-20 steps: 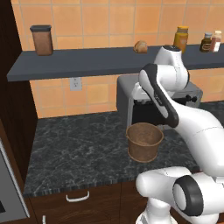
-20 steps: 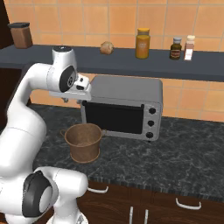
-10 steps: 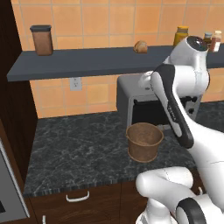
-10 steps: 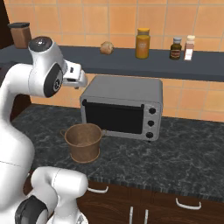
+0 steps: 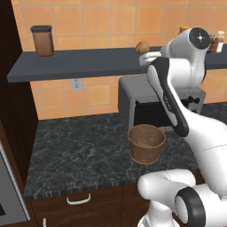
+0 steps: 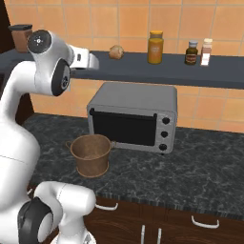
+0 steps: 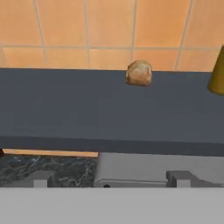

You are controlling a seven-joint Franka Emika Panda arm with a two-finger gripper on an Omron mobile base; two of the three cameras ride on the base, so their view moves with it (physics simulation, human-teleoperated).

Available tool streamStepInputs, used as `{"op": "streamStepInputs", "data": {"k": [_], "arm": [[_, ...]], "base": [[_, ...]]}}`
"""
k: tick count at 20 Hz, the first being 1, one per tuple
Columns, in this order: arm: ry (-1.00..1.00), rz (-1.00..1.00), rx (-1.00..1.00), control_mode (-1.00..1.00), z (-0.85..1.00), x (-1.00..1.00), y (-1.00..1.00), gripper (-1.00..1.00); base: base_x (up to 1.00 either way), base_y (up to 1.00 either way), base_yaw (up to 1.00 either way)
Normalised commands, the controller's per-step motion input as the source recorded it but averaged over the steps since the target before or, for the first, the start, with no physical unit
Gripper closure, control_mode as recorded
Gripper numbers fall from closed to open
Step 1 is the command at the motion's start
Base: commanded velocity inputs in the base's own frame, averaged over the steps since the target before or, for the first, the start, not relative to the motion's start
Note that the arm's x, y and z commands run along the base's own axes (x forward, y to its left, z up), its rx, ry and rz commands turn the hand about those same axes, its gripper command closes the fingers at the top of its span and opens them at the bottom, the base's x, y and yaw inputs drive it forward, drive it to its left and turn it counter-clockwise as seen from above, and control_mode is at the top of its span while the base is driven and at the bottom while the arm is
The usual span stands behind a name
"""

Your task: Open the cabinet, pick up the bread from the cabinet and place it in the basket. Then move the basket to the dining counter.

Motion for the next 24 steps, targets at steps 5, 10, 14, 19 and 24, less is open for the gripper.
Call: {"op": "streamStepInputs", "data": {"k": [5, 10, 14, 19, 24], "arm": [[-0.01, -0.03, 0.01, -1.0, 0.23, 1.0, -0.41, -1.0], [0.02, -0.01, 0.03, -1.0, 0.34, 0.85, -0.28, -1.0], [0.05, 0.0, 0.05, -1.0, 0.19, 0.86, -0.12, -1.0], [0.15, 0.0, 0.1, -1.0, 0.1, 0.65, -0.17, -1.0], [0.14, -0.02, 0.02, -1.0, 0.0, 0.61, -0.05, -1.0]], "base": [[0.0, 0.0, 0.0], [0.0, 0.0, 0.0], [0.0, 0.0, 0.0], [0.0, 0.0, 0.0], [0.0, 0.0, 0.0]]}}
